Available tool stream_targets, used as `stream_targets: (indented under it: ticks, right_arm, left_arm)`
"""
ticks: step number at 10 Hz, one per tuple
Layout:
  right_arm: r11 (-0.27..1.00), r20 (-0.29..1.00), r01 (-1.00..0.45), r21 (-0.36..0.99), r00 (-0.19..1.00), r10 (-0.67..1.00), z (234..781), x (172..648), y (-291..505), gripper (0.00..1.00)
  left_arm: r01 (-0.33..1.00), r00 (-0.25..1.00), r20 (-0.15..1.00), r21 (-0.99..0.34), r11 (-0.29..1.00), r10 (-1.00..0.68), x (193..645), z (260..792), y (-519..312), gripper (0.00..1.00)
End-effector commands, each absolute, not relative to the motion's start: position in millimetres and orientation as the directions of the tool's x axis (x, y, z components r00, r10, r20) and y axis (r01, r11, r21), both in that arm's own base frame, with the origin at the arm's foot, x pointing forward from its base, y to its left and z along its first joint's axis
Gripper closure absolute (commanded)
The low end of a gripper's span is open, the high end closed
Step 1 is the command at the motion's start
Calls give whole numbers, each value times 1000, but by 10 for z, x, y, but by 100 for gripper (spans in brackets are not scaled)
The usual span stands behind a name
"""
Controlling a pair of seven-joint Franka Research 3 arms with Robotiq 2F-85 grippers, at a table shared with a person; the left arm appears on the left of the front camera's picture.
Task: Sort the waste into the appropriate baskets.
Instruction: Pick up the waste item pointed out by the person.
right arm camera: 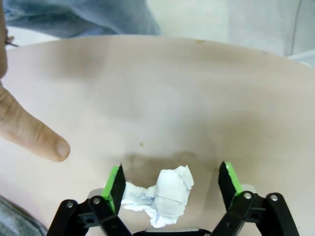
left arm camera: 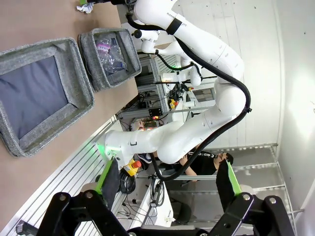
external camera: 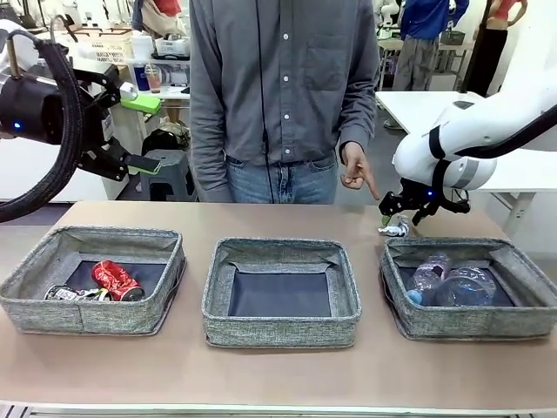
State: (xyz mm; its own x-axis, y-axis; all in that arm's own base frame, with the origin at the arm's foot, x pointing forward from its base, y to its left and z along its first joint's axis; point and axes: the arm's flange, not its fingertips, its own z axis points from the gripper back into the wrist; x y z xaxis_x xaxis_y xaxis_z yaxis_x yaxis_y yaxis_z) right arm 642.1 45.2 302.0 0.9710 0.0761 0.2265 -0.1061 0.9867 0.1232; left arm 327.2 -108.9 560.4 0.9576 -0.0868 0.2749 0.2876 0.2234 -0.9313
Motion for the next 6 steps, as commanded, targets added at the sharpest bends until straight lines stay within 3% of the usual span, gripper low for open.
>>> stream_targets:
  ticks: [1,2,3,4,6]
  right_arm:
    - [983,210,-126,135,973,96,3063,6430,397,58]
    - [982,204,-126,139,974,96,3063,6429,396,100]
    - [982,198,-128,136,975,100,3062,6427,396,64]
    - [983,193,-123,134,976,96,3067,6425,391,100]
    - [984,172,-110,140,981,85,3093,6399,373,100]
  left_arm:
    - [310,950,297,-927,210,-93,3267,5607,-1096,0]
    - [310,950,297,-927,210,-93,3267,5607,-1096,0]
    - [310,950,297,-927,210,-93,3267,5607,-1096,0]
    - [310,950,297,-927,210,-93,3267,5607,-1096,0]
    - [310,950,297,-927,210,-93,3267,5607,-1096,0]
